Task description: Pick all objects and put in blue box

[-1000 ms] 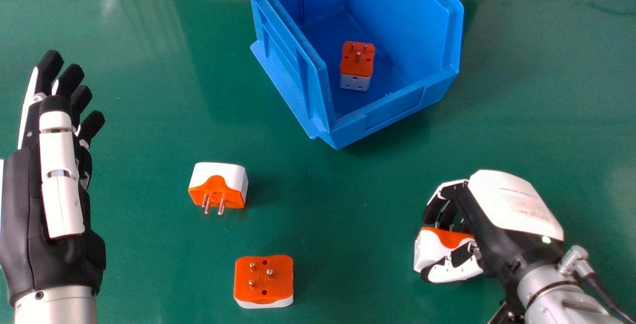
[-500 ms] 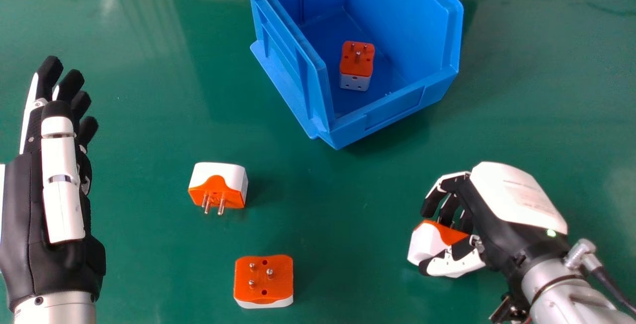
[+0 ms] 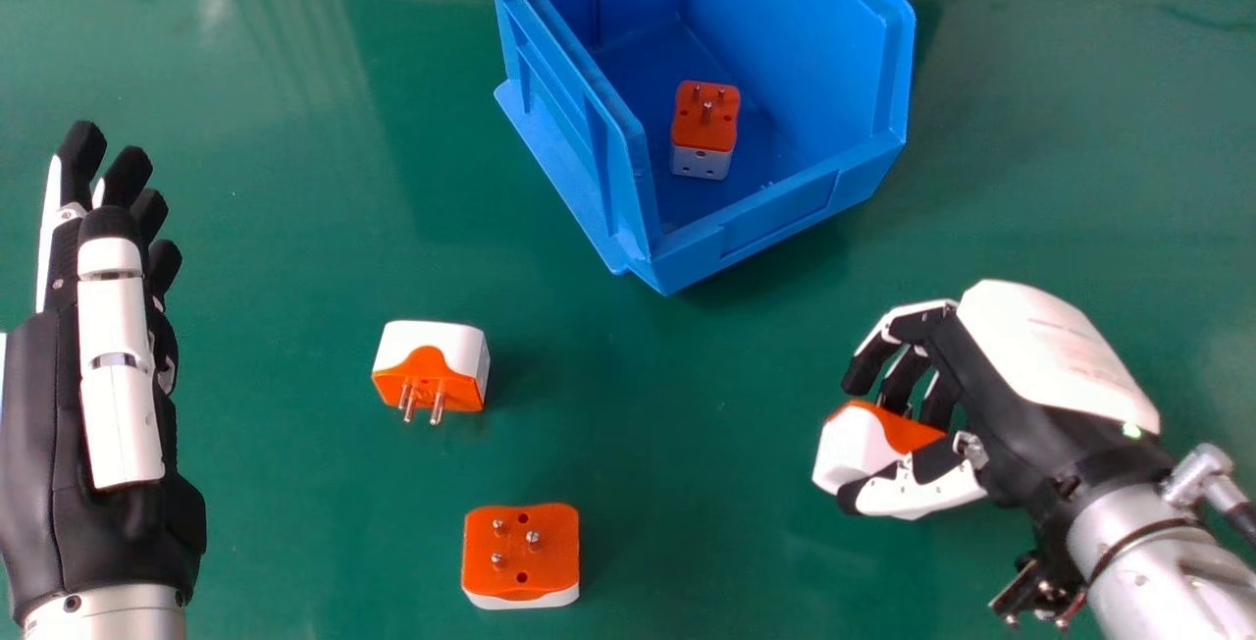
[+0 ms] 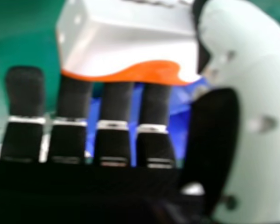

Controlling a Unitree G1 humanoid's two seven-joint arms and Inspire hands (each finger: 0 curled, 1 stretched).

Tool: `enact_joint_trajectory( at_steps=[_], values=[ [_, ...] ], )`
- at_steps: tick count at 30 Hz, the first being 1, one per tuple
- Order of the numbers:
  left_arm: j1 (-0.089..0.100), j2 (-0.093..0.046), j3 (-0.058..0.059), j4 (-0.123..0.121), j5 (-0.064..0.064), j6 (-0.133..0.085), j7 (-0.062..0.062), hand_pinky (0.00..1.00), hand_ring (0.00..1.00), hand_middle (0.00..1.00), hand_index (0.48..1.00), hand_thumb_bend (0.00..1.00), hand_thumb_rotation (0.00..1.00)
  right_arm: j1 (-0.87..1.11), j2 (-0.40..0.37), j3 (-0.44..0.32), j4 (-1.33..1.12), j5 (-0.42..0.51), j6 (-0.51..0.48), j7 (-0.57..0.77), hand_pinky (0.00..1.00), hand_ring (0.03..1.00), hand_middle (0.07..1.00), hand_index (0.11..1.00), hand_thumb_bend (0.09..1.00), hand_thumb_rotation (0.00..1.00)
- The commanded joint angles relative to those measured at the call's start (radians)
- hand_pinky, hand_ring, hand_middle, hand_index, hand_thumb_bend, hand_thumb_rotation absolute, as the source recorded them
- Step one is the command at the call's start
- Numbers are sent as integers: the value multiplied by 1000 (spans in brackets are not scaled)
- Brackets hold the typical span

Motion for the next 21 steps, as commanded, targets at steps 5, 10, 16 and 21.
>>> enact_joint_trajectory(
  at_steps=[5,10,16,21],
  values=[
    [8,0,-7,-40,-3,-3,2,979,973,972,971,239,1000,7,-7,-35,-71,21,-16,4,289,407,514,536,489,0],
    [10,5,-3,-34,-7,-7,-4,986,979,979,977,238,1000,-2,-4,-50,-97,23,-1,28,292,408,514,530,490,0],
    [5,6,-5,-23,-1,-15,-7,993,989,989,985,250,1000,-18,-15,-74,-145,32,-10,55,290,406,512,527,489,0],
    [-1,8,-8,-19,5,-10,-6,996,993,993,989,255,1000,-27,-15,-92,-185,39,-16,71,289,408,513,523,490,0]
  ],
)
